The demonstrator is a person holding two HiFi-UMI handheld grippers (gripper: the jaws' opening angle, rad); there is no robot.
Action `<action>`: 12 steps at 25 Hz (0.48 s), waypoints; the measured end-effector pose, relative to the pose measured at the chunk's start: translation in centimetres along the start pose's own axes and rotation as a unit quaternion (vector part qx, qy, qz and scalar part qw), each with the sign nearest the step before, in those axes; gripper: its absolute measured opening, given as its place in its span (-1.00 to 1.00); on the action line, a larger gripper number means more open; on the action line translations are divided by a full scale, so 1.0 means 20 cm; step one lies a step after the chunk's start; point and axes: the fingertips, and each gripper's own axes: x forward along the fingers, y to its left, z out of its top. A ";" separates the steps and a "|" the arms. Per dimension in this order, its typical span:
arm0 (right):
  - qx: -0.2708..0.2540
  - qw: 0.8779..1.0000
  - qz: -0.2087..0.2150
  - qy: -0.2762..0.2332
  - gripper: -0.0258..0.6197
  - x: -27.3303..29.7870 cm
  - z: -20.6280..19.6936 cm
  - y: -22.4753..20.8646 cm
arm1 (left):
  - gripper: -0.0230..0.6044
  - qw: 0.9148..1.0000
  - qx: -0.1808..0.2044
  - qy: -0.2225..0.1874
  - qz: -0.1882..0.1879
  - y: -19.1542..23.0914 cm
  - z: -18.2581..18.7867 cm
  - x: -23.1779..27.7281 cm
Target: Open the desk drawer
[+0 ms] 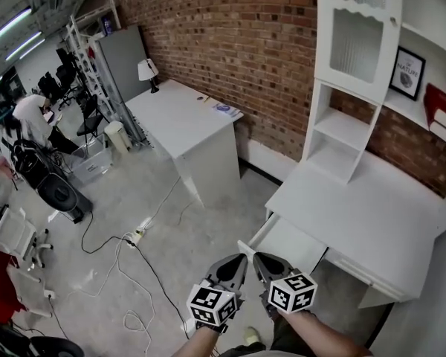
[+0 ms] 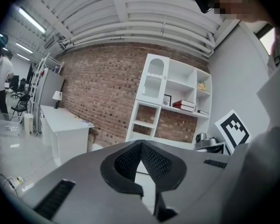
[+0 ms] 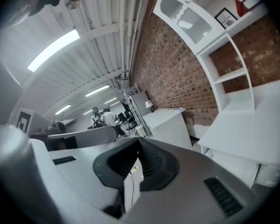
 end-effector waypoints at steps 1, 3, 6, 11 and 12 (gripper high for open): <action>-0.011 1.000 0.002 -0.006 -0.86 -0.01 0.05 0.02 | -0.89 1.000 0.005 -0.007 0.001 -0.01 0.05 -0.01; -0.031 0.999 0.004 -0.017 -0.86 -0.03 0.13 0.06 | -0.89 1.000 0.019 -0.020 0.002 -0.02 0.13 -0.02; -0.058 0.998 0.002 -0.030 -0.87 -0.06 0.23 0.09 | -0.89 0.999 0.026 -0.032 0.001 -0.04 0.23 -0.03; -0.084 0.995 0.000 -0.045 -0.87 -0.07 0.33 0.11 | -0.89 0.999 0.029 -0.045 -0.006 -0.05 0.31 -0.03; -0.086 0.995 -0.001 -0.046 -0.87 -0.07 0.34 0.11 | -0.89 0.999 0.028 -0.046 -0.005 -0.05 0.32 -0.03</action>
